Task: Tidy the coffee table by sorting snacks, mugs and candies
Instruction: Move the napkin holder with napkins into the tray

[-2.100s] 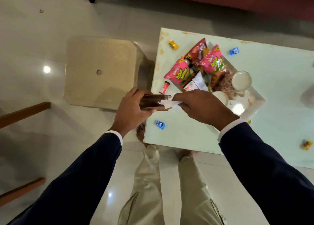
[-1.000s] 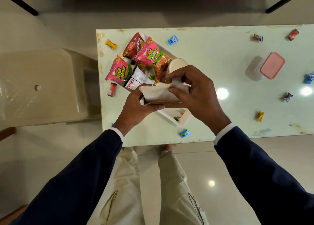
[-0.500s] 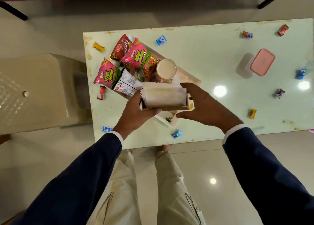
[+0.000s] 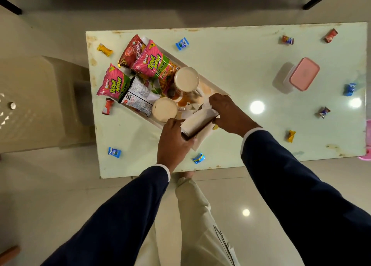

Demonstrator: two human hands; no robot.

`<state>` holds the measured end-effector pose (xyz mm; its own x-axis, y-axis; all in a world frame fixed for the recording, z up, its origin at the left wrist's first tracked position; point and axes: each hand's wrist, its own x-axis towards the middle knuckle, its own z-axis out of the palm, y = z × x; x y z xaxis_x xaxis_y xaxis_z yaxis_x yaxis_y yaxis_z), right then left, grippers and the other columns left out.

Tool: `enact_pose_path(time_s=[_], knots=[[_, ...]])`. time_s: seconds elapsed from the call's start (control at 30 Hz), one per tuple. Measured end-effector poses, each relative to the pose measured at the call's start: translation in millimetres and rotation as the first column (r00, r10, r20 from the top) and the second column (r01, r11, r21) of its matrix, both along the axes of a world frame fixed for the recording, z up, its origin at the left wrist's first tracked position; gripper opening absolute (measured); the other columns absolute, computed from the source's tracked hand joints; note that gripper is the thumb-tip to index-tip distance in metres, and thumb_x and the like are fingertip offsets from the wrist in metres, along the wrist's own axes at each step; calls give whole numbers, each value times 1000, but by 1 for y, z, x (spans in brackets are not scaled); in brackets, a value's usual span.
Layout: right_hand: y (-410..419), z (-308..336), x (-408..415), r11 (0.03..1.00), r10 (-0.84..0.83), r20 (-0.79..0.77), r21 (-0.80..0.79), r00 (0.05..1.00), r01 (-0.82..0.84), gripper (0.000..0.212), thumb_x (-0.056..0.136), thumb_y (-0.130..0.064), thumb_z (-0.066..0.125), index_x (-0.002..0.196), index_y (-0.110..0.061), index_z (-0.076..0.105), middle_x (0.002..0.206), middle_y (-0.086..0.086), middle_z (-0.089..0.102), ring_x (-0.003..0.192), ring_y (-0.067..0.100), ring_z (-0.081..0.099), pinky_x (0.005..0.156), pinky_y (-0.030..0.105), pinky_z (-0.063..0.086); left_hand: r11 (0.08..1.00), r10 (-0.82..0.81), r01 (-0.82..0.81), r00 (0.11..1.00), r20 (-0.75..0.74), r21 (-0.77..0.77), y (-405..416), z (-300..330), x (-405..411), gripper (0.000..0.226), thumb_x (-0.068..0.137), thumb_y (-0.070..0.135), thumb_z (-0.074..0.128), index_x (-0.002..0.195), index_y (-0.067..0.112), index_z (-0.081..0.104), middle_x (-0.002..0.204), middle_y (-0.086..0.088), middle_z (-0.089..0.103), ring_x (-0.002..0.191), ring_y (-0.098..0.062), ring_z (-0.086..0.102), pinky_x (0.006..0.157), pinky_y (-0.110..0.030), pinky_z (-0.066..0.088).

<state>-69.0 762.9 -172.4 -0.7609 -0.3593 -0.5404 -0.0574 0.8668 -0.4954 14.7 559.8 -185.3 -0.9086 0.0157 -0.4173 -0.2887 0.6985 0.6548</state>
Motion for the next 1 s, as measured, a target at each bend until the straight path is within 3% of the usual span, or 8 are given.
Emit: enact_pose_path(time_s=[0.2, 0.33, 0.43, 0.57, 0.63, 0.73, 0.87, 1.0], knots=[[4, -25, -14, 999, -48, 54, 16, 997, 47, 62, 77, 11, 65, 136, 0, 52, 136, 18, 49, 127, 38, 46, 109, 41, 37, 994, 96, -98, 994, 48, 44, 17, -14, -6, 54, 77, 16, 81, 126, 14, 57, 120, -3, 60, 113, -21, 57, 87, -30, 46], [4, -25, -11, 971, -203, 58, -114, 978, 208, 63, 75, 20, 54, 131, -9, 59, 133, 13, 49, 124, 34, 50, 88, 52, 53, 993, 63, -67, 997, 41, 98, 13, -9, -7, 61, 85, 7, 71, 142, 14, 51, 135, -5, 61, 125, -22, 56, 103, -41, 50], [5, -23, -4, 897, -375, 88, -216, 923, 385, 65, 77, 18, 51, 131, -18, 59, 133, 5, 46, 116, 25, 53, 69, 41, 58, 991, 50, -45, 998, -33, 130, 2, 3, -9, 59, 93, -3, 57, 149, 14, 43, 139, -8, 60, 122, -21, 62, 101, -38, 53], [15, -21, 19, 729, -645, -29, -324, 764, 603, 58, 77, 11, 61, 129, -15, 59, 131, 7, 46, 105, 13, 56, 77, 14, 54, 997, 43, -29, 976, -213, 69, -28, 24, -28, 55, 89, -6, 50, 139, 17, 50, 120, -5, 63, 101, -16, 63, 84, -28, 53], [19, -23, 38, 636, -746, -17, -314, 666, 705, 56, 78, 8, 68, 129, -13, 57, 132, 9, 46, 112, 23, 58, 97, 27, 52, 998, 57, -53, 958, -281, 24, -51, 32, -47, 50, 86, -8, 52, 132, 13, 55, 119, -7, 60, 105, -20, 61, 84, -29, 53], [16, -32, 66, 530, -826, 84, -222, 558, 818, 56, 82, -3, 73, 133, -12, 52, 134, 11, 46, 110, 27, 60, 92, 31, 50, 987, 85, -120, 951, -296, -105, -88, 34, -83, 42, 84, -4, 58, 125, 9, 60, 124, -13, 58, 115, -29, 56, 94, -41, 50], [-1, -45, 87, 311, -907, 272, -78, 321, 947, 61, 88, -23, 74, 140, -13, 43, 138, 11, 45, 109, 23, 57, 87, 33, 48, 937, 80, -129, 983, -163, -323, -137, 21, -128, 47, 82, 4, 65, 129, 9, 59, 135, -17, 52, 127, -37, 49, 103, -48, 42], [-18, -55, 87, 137, -876, 464, -25, 133, 990, 63, 92, -25, 70, 145, -15, 38, 138, 13, 53, 122, 30, 57, 107, 48, 48, 961, 105, -98, 994, 16, -258, -175, -6, -163, 58, 85, 6, 67, 141, 12, 51, 141, -17, 49, 129, -34, 50, 105, -44, 46]])
